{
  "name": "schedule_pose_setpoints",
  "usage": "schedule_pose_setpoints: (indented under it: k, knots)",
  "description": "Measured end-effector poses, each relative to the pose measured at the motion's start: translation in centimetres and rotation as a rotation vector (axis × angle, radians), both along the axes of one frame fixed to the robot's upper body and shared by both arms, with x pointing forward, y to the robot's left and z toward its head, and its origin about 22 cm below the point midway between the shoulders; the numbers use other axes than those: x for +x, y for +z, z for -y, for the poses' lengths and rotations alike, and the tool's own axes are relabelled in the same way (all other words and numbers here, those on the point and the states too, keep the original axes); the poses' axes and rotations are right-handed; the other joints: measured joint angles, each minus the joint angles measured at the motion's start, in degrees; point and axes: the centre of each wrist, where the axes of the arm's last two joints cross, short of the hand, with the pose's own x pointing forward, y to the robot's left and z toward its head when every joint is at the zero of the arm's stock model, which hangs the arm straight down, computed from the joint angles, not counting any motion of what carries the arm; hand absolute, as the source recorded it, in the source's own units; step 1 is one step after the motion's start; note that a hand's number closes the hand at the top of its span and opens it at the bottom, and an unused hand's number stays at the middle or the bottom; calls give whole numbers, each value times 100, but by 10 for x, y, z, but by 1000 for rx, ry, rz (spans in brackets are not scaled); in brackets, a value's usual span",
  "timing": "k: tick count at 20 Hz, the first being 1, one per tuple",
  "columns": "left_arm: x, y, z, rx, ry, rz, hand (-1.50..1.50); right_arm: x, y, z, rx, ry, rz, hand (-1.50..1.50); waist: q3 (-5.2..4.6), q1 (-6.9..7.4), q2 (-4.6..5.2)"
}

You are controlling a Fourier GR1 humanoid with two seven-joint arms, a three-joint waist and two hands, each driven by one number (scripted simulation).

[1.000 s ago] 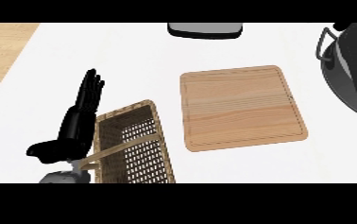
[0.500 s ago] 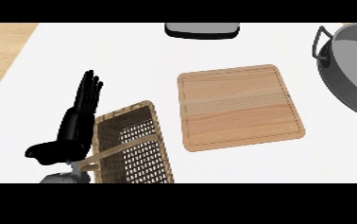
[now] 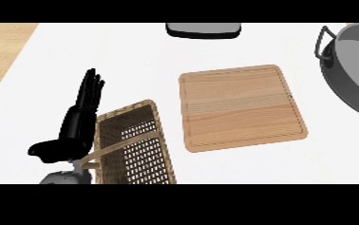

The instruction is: Pick the eggplant from the cutting board and place it in the pot

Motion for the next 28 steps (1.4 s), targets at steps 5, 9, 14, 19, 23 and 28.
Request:
schedule_pose_setpoints:
  k: [5,9,14,19,23,28]
  knots:
    - [2,1,-4,-10,-14,-4,0,-18,-17,18,138,-98,-44,-150,-2,29,20]
    - [3,1,-3,-10,-10,-2,0,-30,-34,25,241,-108,-47,-150,0,17,20]
    - [-1,-1,-5,-18,-3,-6,0,-35,-39,29,259,-30,172,-150,11,-32,-7]
    - [-2,-3,-8,-19,10,-14,0,-28,-22,27,213,-3,518,-150,16,-84,-30]
    - [-1,-2,-10,-15,14,-17,0,-37,-19,37,222,-29,716,-150,10,-112,-37]
    - [-2,-1,-8,-8,19,-23,0,-63,-33,59,218,-52,842,-150,-3,-143,-57]
